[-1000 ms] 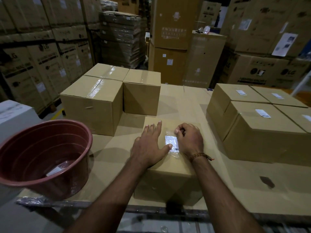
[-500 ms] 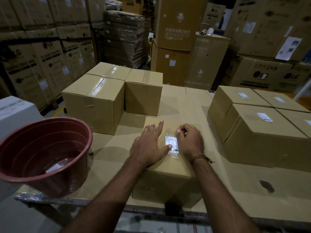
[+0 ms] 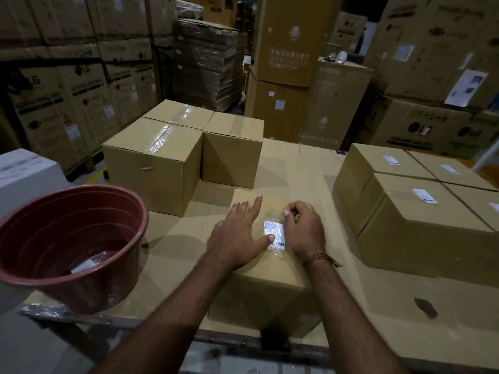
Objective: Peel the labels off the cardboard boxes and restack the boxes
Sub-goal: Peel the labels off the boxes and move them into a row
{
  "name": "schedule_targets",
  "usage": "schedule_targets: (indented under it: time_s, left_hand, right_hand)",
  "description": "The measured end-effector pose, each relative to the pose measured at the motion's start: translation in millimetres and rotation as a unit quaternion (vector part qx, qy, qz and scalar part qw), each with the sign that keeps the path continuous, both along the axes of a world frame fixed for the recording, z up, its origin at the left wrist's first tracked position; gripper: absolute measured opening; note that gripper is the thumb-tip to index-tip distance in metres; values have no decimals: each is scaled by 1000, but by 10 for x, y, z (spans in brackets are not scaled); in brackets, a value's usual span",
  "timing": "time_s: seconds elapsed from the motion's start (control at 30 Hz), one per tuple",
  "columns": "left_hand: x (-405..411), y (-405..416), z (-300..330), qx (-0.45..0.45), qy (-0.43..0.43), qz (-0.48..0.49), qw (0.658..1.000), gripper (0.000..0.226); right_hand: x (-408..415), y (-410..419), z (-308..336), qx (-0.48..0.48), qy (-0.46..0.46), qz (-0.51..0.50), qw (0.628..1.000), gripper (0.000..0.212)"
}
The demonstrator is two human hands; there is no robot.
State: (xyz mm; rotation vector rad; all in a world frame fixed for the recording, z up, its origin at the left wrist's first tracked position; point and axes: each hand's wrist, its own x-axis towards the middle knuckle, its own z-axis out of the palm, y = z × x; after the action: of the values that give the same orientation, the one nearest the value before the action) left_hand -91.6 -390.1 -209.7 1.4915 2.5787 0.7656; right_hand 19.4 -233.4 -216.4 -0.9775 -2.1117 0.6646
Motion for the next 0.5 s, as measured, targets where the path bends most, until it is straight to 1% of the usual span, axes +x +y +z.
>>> schedule_targets:
  time_s: [0.2, 0.27, 0.37, 0.43, 0.5]
  left_hand:
    - [5, -6, 19, -4, -2, 3, 1000, 99]
    - [6, -6, 28, -4, -2, 2, 1000, 99]
    - [13, -10, 47, -9, -4, 2, 1000, 99]
    - [17, -10, 51, -11, -5, 2, 1000, 99]
    - [24, -8, 54, -13, -3, 2, 1000, 98]
  right_hand:
    - [12, 16, 11, -34, 37, 3, 999, 12]
    - [33, 46, 11, -73, 32, 24, 996, 11]
    - [92, 116, 42, -158, 10, 100, 982, 7]
    - [149, 137, 72, -180, 1, 135, 974, 16]
    - [184, 123, 93, -186, -2, 137, 973, 27]
